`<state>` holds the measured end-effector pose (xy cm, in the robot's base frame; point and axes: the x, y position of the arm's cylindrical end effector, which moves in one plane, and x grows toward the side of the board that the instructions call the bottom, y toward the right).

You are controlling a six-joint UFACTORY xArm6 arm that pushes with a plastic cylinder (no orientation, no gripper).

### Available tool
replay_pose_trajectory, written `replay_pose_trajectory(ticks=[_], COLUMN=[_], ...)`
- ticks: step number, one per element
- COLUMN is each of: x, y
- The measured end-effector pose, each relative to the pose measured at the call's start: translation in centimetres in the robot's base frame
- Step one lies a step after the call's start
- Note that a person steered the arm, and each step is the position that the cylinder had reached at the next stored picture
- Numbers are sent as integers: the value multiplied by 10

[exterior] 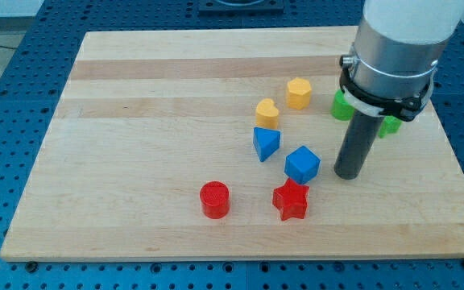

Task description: Slightly push green circle towards up

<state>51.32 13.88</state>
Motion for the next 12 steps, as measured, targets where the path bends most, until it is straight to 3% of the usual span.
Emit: replay_pose_trajectory(ticks=[2, 3, 4, 5, 6, 9, 12], x=[-6, -6, -5, 31, 53, 56, -26], y=[-51, -41, 8, 62, 62, 62, 52])
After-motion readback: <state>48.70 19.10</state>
